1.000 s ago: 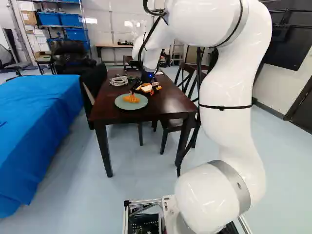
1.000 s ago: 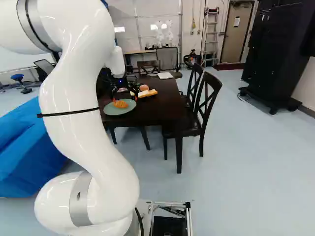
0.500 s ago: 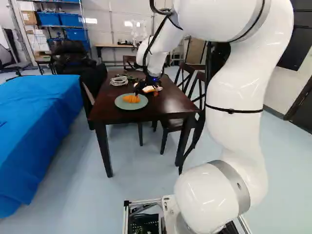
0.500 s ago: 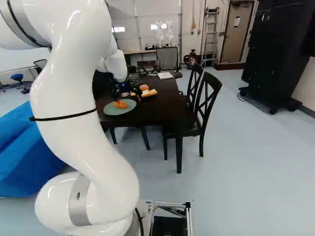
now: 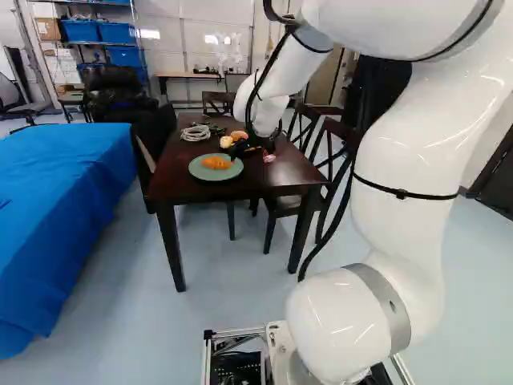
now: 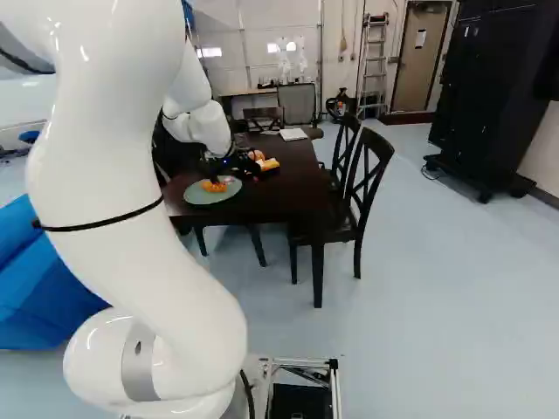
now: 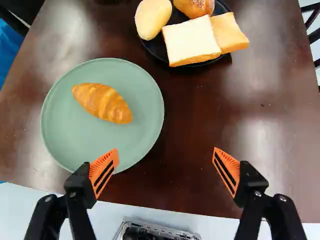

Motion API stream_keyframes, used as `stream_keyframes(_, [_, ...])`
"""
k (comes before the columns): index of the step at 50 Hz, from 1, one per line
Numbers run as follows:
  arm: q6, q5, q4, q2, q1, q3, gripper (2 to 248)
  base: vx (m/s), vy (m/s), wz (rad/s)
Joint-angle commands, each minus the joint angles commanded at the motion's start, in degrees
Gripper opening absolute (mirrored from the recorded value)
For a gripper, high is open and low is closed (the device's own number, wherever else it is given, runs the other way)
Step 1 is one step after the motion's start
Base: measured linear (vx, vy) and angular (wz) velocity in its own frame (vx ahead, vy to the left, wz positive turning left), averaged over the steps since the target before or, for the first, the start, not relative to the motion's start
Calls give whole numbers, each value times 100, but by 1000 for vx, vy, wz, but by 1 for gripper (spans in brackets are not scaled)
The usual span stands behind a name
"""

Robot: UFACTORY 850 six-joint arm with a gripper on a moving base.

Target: Move the croissant to the empty plate

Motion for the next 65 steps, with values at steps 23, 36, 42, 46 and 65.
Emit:
stream_keyframes(23, [261, 1696, -168, 793, -251, 1421, 247, 0, 0, 0])
stream_keyframes(36, [396, 2566, -254, 1200, -380, 2150, 247, 0, 0, 0])
stream_keyframes(42, [452, 2931, -290, 1370, -434, 2455, 247, 0, 0, 0])
stream_keyframes(46, [487, 3162, -313, 1478, -468, 2649, 247, 0, 0, 0])
stream_keyframes(65, [636, 4126, -408, 1929, -611, 3456, 247, 0, 0, 0])
